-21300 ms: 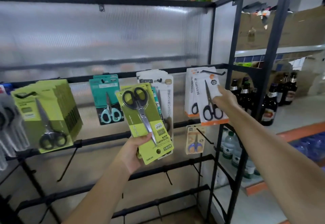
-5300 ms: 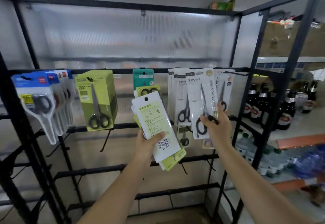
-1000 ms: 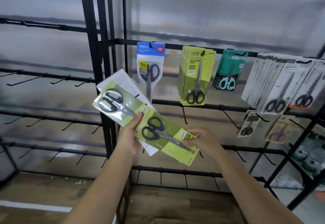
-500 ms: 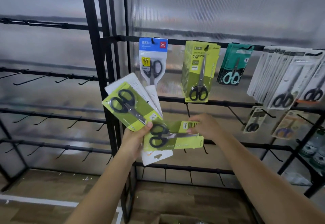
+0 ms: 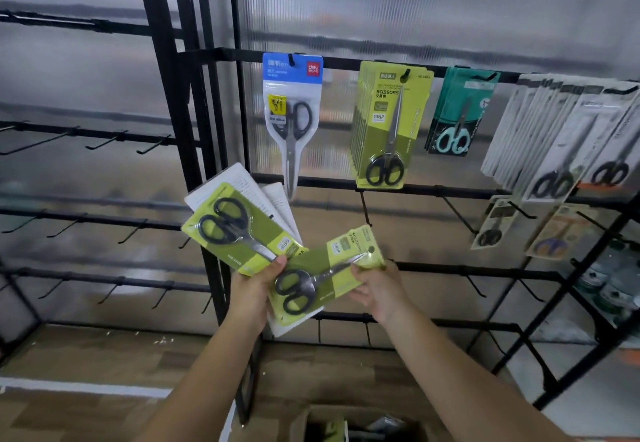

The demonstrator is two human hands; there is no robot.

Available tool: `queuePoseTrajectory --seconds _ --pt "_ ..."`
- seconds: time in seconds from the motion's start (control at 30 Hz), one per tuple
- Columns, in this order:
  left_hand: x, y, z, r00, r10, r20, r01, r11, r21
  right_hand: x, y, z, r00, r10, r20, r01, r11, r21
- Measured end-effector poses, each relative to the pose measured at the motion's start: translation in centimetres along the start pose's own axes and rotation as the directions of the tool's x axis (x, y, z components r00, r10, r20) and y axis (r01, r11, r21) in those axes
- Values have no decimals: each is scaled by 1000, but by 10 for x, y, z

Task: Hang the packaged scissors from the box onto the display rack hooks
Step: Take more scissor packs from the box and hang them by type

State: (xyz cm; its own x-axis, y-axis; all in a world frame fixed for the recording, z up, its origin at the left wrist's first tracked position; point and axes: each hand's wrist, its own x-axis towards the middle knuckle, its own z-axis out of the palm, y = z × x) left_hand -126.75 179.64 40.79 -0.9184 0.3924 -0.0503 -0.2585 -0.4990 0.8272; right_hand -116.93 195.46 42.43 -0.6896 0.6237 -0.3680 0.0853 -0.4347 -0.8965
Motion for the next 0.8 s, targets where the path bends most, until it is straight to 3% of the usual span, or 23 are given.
queuePoseTrajectory --seconds 0.13,0.3,0.53,0.8 --pt "1 -19 -16 996 -27 -86 36 994 106 9 -3 -13 952 -263 -156 247 962 -115" --pt "2 -29 -32 996 -58 -72 71 978 196 35 -22 -35 869 -489 -74 413 799 -437" --pt "5 -39 -30 991 -118 -60 131 949 288 85 -37 -35 914 -402 52 322 643 -694" --pt "9 -46 -4 992 -128 -12 127 962 243 127 -45 -37 911 -407 66 330 625 -708"
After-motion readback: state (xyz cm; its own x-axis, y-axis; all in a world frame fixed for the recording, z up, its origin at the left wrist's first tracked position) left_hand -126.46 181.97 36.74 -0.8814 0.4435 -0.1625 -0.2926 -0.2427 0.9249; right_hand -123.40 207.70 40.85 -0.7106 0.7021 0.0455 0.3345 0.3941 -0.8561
